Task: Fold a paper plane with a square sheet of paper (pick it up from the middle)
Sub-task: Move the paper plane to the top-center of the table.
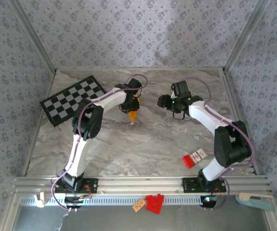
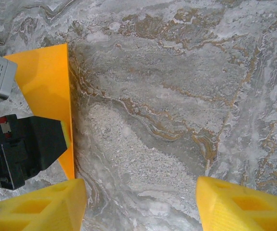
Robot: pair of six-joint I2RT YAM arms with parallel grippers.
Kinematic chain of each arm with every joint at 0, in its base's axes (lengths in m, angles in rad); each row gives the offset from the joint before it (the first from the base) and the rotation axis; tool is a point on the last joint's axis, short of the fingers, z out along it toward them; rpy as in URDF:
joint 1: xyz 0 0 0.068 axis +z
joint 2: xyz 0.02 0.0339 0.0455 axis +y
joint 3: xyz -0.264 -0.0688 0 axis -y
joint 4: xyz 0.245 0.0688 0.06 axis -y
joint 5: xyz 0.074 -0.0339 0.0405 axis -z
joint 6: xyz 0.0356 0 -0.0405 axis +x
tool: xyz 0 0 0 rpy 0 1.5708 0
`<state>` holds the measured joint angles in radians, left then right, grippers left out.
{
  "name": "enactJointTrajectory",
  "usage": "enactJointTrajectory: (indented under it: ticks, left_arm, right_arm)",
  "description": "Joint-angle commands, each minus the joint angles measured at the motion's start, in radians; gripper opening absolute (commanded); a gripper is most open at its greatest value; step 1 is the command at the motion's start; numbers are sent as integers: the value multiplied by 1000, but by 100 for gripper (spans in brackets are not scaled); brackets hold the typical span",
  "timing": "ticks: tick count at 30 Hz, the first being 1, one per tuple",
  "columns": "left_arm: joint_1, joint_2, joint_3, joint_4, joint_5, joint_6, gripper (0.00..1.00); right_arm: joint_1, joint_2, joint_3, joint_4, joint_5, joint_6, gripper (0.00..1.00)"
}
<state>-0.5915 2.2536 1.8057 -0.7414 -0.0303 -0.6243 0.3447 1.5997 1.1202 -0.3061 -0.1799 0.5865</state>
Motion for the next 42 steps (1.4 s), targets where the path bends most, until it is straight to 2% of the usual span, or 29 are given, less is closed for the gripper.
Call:
enactJointTrajectory:
  ticks: [1,5,13,34,42]
  left_arm:
    - [-13,33,39,-39,7,15,28]
    - [-21,58,63,-62,-20,21,34]
    - [-58,130,132,-128,-139,37,39]
    - [-60,228,252,-163,-198,-7,45]
    - [-58,195,291,-176,-179,-5,46]
  right_arm:
    - [-5,17,-5,7,-16,13,63]
    - [-5,21,-4,7,-19,13,63]
    - [-4,35,5,1,-26,18,62]
    - [-11,29,6,1,-21,15,63]
    - [-12,28,7,2,-21,15,63]
